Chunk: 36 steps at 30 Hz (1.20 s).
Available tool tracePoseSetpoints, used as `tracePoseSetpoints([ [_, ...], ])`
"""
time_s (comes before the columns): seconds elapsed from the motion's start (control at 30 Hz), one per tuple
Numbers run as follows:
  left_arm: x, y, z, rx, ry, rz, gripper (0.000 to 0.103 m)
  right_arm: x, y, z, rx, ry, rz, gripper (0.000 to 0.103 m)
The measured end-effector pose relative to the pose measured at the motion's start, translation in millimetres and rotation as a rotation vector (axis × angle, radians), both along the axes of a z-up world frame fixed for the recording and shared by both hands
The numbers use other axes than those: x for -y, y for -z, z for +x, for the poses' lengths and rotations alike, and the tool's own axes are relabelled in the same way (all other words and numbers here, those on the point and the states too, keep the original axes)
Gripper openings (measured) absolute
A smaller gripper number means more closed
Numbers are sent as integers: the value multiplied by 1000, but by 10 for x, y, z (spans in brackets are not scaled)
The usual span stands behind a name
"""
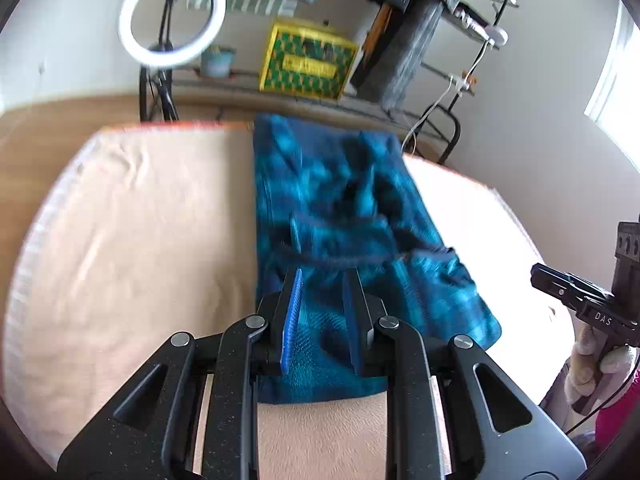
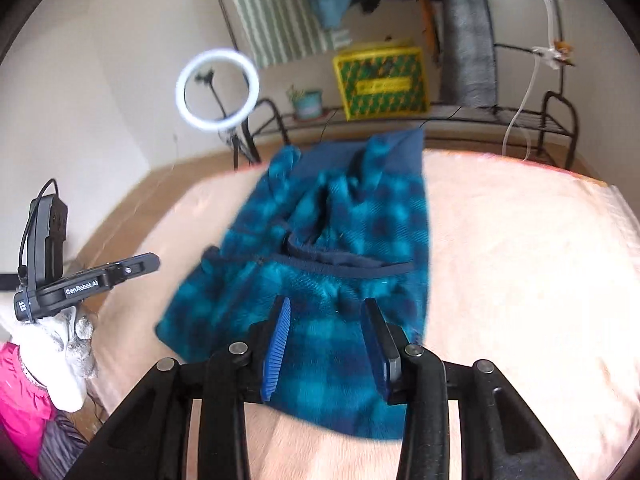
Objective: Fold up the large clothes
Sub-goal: 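Lay the folded hem onto the jacket and open both tools, then grip the folded jacket end with both tools and lift it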
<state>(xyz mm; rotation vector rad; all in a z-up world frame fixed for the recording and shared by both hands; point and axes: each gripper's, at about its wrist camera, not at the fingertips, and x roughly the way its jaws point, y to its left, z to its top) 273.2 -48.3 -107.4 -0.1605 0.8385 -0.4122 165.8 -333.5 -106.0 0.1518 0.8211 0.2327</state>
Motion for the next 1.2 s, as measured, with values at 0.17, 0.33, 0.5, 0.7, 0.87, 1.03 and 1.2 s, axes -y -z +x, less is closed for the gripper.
tracePoseSetpoints([
  [0.17, -85, -506, -109, 69, -12, -5, 21, 84, -532, -177, 51, -4, -14, 42],
  [0.33, -160, -813, 43, 88, -12, 31, 22, 236, -896, -160, 99, -12, 33, 44],
  [0.5, -168, -885, 490, 97, 26, 55, 22, 304, -829, 141, 64, -26, -20, 56],
  [0.7, 0, -451, 1445, 23, 89, 91, 22, 457, -550, 682, -8, -43, -7, 45],
  [0.87, 181, 123, 2060, -46, 158, 85, 22, 485, -115, 1423, -77, -44, -30, 41],
  [1.03, 459, 688, 2563, -90, 228, 125, 22, 489, 316, 2047, -124, -50, -22, 40],
  [1.2, 830, 1040, 2977, -98, 280, 151, 22, 549, 669, 2498, -157, -59, -43, 40],
])
